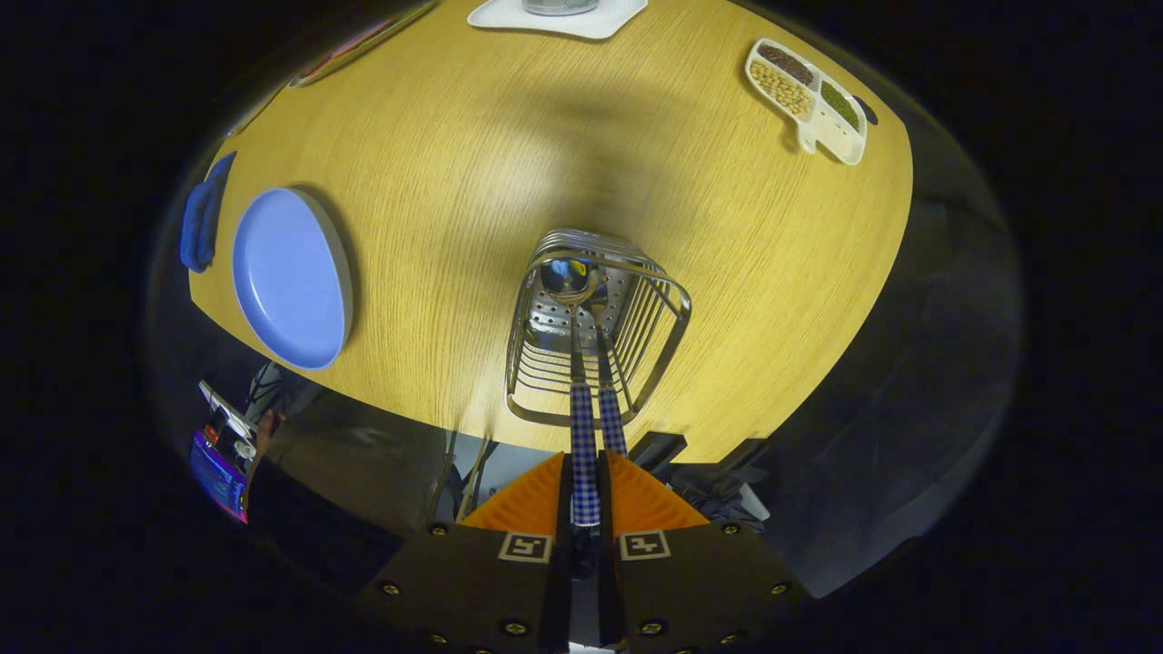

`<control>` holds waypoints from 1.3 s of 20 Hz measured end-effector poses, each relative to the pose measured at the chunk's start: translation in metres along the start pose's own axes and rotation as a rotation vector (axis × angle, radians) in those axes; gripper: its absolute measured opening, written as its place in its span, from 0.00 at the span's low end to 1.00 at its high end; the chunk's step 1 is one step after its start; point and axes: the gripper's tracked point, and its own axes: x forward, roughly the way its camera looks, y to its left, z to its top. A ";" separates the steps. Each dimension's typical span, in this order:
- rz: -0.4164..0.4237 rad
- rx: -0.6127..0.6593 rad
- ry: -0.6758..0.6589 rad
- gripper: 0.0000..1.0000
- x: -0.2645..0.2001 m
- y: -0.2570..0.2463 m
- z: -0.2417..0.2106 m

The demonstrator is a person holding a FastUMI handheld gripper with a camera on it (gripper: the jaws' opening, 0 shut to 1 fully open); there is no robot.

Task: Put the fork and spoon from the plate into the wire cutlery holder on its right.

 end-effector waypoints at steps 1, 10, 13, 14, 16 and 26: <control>0.005 0.006 -0.029 0.13 -0.004 -0.001 0.000; 0.100 0.129 -0.665 0.18 -0.072 0.037 0.017; 0.121 0.194 -0.936 0.18 -0.109 0.057 0.011; 0.100 0.218 -1.024 0.18 -0.120 0.059 0.004; 0.056 0.266 -1.184 0.17 -0.142 0.067 -0.004; -0.142 0.361 -1.823 0.17 -0.257 0.133 -0.055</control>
